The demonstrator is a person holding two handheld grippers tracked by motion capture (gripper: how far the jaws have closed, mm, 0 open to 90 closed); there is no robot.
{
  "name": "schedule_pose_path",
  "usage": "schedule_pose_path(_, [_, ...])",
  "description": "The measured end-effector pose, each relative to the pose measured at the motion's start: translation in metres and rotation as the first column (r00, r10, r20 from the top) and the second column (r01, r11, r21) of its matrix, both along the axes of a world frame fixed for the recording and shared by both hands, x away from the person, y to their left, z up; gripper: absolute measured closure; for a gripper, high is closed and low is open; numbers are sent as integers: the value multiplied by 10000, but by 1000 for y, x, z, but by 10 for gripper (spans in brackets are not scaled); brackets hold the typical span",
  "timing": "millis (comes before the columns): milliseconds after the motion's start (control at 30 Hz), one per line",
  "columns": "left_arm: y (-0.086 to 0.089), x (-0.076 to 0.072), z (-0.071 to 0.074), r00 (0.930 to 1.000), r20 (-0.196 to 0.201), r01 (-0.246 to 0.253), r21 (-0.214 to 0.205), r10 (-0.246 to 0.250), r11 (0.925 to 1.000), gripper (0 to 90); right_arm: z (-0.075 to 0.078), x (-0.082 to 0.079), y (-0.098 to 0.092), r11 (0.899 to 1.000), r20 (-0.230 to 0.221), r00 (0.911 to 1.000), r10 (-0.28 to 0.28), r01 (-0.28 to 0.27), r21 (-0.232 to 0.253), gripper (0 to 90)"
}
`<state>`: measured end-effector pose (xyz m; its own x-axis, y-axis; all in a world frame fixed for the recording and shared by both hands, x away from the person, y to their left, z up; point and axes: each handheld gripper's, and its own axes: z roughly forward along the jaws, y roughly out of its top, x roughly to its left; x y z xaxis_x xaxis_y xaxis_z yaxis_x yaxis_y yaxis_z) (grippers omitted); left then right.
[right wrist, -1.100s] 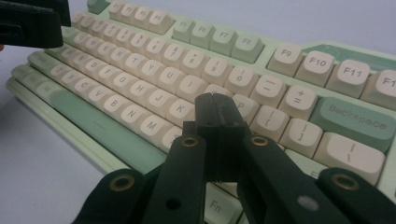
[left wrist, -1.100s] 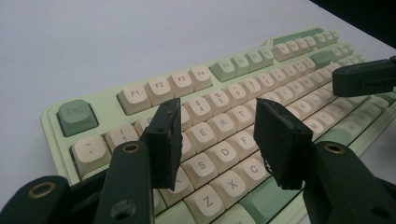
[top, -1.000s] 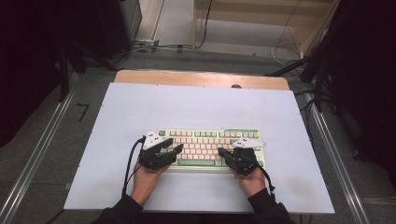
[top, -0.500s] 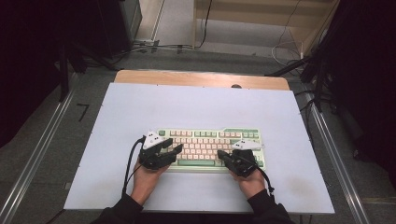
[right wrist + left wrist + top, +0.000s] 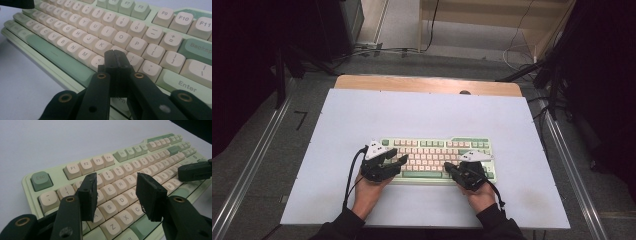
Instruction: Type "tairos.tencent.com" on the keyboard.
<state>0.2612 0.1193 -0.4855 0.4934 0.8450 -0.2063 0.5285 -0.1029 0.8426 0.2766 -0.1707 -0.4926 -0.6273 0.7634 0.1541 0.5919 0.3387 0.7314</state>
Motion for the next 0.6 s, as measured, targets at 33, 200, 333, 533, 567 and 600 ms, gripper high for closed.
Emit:
schedule_pose_path(33, [0,0,0,10000,-1,-7,-20,7,10000,521,1,0,0,10000,-48,10000,0,0,0,877])
schedule_pose_path(200, [0,0,0,10000,4,-2,-18,2,10000,521,6,0,-4,9985,125,9998,-134,127,541,829])
schedule_pose_path(333, [0,0,0,10000,5,1,-25,-1,10000,521,10,1,-9,9967,322,9991,-288,262,775,563])
schedule_pose_path(533, [0,0,0,10000,14,31,-18,-31,10000,532,11,4,-13,9949,405,9976,-562,525,865,294])
schedule_pose_path(567, [0,0,0,10000,13,33,-26,-33,10000,539,11,5,-13,9947,347,9977,-586,554,868,264])
schedule_pose_path(600, [0,0,0,10000,10,40,-33,-40,10000,542,10,6,-14,9944,291,9975,-637,610,858,234])
